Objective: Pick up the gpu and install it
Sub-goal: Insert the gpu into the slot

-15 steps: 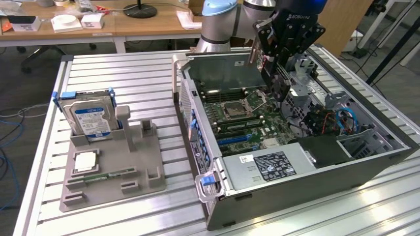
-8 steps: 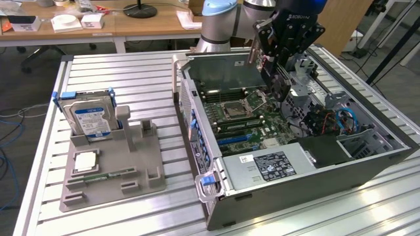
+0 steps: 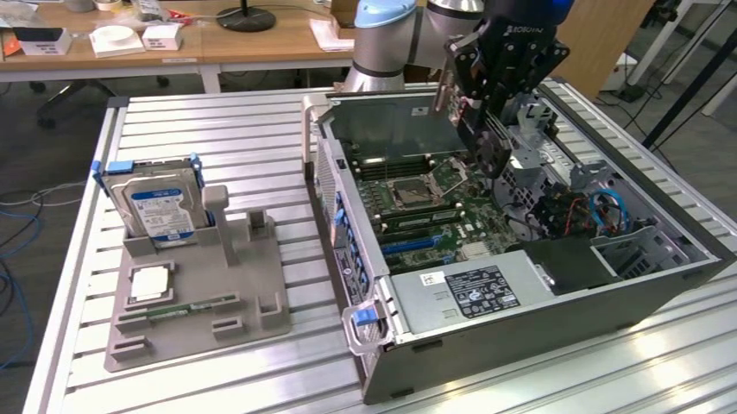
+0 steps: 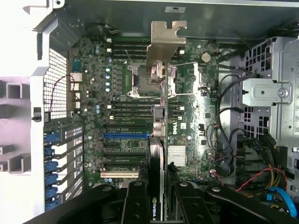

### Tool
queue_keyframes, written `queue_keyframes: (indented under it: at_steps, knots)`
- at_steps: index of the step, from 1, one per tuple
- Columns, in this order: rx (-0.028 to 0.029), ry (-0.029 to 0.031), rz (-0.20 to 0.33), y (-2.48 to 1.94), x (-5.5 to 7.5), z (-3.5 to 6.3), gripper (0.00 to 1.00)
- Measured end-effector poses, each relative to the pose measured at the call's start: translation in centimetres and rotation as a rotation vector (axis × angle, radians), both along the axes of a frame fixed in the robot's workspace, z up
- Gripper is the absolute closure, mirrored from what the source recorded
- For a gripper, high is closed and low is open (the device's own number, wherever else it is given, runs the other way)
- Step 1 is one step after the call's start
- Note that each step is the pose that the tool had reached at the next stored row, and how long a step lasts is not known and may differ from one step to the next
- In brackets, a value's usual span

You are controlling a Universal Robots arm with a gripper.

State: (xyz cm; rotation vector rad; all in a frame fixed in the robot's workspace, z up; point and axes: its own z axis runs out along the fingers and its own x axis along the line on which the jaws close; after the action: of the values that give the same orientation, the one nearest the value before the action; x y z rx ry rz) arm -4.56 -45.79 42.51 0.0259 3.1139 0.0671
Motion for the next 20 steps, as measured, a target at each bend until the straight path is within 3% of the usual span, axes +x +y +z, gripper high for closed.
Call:
queue_keyframes:
  at_steps: [20]
  knots:
    - [0.0000, 0.0001, 0.077, 0.00, 0.00, 0.00, 0.74]
